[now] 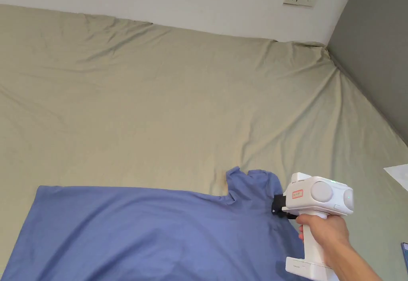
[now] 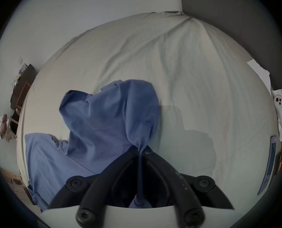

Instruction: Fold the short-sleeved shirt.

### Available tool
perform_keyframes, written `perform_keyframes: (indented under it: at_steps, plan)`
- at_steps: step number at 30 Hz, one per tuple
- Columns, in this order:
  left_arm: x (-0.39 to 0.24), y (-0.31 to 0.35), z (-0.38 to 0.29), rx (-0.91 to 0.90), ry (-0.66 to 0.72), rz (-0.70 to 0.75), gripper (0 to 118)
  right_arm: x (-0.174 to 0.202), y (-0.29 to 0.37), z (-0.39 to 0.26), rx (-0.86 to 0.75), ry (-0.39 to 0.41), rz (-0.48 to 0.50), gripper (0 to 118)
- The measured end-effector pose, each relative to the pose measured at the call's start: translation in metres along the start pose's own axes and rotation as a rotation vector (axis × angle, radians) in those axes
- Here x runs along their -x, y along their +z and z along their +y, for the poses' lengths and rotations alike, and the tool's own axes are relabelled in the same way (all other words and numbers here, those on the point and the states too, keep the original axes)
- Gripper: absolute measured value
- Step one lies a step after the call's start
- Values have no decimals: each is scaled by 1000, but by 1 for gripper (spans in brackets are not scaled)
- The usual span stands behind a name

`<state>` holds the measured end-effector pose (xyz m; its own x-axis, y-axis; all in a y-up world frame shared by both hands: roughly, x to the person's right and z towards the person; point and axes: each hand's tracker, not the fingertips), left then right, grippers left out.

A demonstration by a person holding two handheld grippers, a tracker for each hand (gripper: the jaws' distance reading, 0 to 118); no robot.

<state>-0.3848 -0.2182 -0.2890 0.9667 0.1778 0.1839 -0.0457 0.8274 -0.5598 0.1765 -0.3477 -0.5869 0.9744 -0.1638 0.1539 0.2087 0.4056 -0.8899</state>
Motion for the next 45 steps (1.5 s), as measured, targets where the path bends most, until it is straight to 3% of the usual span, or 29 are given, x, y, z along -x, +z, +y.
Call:
perform_keyframes:
  at_steps: [4,5,7,8,9,14,19,20,21,22,23,27,32,35,40,45]
  plan:
    - [45,-69,40,8,89,-113,7,10,9,-4,-33,121,-28,3]
    - [56,-95,55,13,82,-89,21,11,12,-6,-47,130,-30,3]
    - [81,-153,81,100,98,-41,68,14,16,-8,-65,126,-6,3]
    - [93,-183,90,131,101,-14,85,14,18,-8,-69,124,5,3]
    - [108,-212,97,163,94,25,89,16,19,-9,-68,127,9,3]
    - [141,-316,100,361,71,146,87,33,34,-16,-83,174,3,3]
    - [140,-352,85,447,112,123,79,33,33,-18,-68,155,15,3]
    - [135,-351,84,428,65,190,75,33,32,-19,-65,147,25,3]
    - [124,-347,89,436,14,196,57,34,32,-19,-60,145,28,3]
    - [119,-344,91,444,-32,205,27,33,32,-16,-59,146,26,3]
    - [112,-340,94,437,-57,209,5,34,32,-16,-62,150,22,3]
    - [93,-329,96,462,-80,117,5,36,36,-16,-68,156,31,3]
    - [98,-302,104,382,-59,152,5,37,67,-21,-133,187,57,3]
    - [100,-257,114,309,14,60,5,33,105,-33,-199,232,141,3]
    - [110,-158,99,238,3,21,5,21,178,-86,-261,323,198,3]
    - [123,-64,44,217,63,-28,5,-8,222,-166,-228,317,253,3]
